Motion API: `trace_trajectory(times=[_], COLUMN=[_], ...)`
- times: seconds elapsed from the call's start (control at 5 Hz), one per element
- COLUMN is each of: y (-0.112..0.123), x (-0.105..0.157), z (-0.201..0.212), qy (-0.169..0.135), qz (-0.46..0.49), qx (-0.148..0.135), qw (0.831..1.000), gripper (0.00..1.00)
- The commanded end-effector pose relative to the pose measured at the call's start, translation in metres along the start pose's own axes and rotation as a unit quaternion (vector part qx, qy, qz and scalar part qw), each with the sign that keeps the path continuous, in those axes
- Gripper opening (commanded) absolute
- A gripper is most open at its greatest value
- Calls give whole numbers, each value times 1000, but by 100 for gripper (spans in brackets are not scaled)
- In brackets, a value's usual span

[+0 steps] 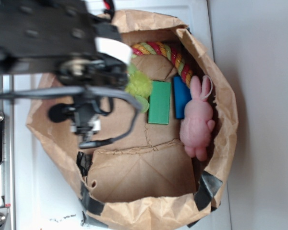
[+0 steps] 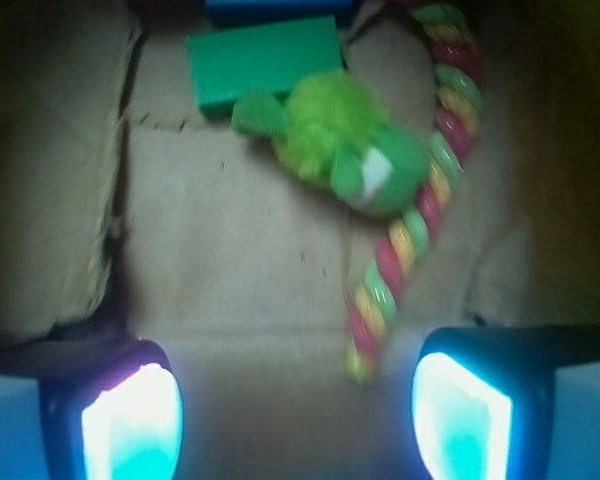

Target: Grab the multicolored rope.

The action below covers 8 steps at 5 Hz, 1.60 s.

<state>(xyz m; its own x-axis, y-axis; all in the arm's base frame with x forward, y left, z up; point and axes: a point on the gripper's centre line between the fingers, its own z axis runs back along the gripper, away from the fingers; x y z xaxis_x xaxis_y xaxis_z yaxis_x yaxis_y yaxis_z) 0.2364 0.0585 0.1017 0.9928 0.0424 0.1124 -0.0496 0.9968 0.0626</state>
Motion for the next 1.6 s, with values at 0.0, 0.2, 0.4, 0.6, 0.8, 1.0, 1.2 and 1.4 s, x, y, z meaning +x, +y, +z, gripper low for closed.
trace_trajectory(times=[0.0,0.2,0.4,0.6,0.8,1.0,1.2,1.4], y=[12,15,17,23,28,28,28,27], x=[26,24,25,20,22,22,20,20], z=[1,-2,-12,-17,-20,-26,-30,-38], qy=[-24,-29,-31,-11,2,8,8,-1], qz=[22,26,31,73,115,138,146,150], qx=[10,14,24,23,12,14,22,28], qw=[999,999,999,997,993,990,989,988], gripper=[100,100,100,100,100,100,100,100])
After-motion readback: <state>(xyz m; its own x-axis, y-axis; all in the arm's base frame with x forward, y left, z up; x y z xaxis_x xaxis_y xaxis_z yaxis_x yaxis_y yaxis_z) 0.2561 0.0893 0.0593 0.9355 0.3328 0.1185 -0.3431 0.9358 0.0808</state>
